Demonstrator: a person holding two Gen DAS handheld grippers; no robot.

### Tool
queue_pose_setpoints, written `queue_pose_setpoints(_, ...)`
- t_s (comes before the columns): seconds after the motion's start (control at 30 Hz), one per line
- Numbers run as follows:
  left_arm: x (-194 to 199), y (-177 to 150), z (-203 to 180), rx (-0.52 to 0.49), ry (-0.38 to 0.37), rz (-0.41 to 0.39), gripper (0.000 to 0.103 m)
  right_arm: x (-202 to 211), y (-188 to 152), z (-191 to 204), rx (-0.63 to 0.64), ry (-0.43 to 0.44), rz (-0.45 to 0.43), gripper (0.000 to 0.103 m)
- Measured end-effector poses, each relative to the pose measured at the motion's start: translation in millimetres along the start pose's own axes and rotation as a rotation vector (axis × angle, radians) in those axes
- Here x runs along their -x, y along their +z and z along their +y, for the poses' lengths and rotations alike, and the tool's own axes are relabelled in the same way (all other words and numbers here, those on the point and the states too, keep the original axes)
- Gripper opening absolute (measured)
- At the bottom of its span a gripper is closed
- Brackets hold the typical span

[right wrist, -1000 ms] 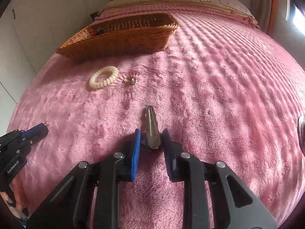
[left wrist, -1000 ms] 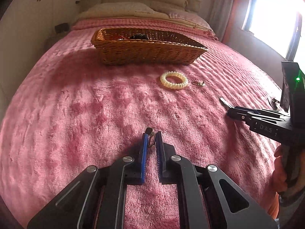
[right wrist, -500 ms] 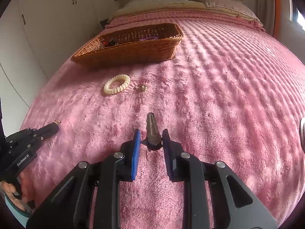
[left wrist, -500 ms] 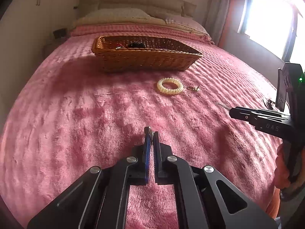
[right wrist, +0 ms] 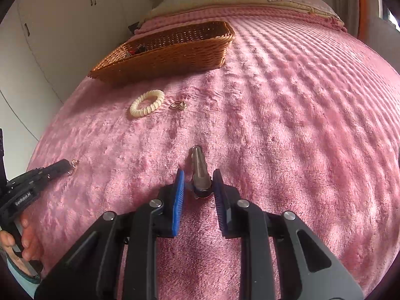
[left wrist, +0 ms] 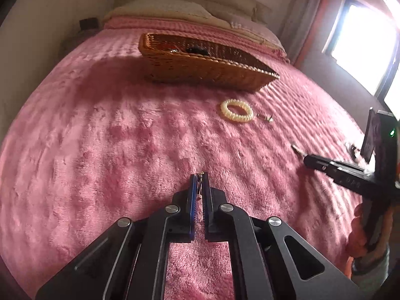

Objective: Organize jewelry
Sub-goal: 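Carry the charm and key into the basket and open both grippers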

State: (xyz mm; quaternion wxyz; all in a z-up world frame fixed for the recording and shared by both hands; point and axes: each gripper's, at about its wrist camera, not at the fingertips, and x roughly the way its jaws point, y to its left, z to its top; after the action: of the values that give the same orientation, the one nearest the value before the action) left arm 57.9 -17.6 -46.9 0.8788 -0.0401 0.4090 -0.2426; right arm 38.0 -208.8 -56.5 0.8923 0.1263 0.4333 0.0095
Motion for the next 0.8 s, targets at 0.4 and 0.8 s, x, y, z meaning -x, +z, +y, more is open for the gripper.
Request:
queue_pose_setpoints(0.4,1,0,-7,-0.028,-0.009,0.004,0.034,-2,0,-3,-0.013,0.017,0.003,0.021)
queue_pose_setpoints(0.8,23,2,-8,-0.043,0.013,-0.093,0.000,8,-1,1,0.001,0.024,-0.036,0.021)
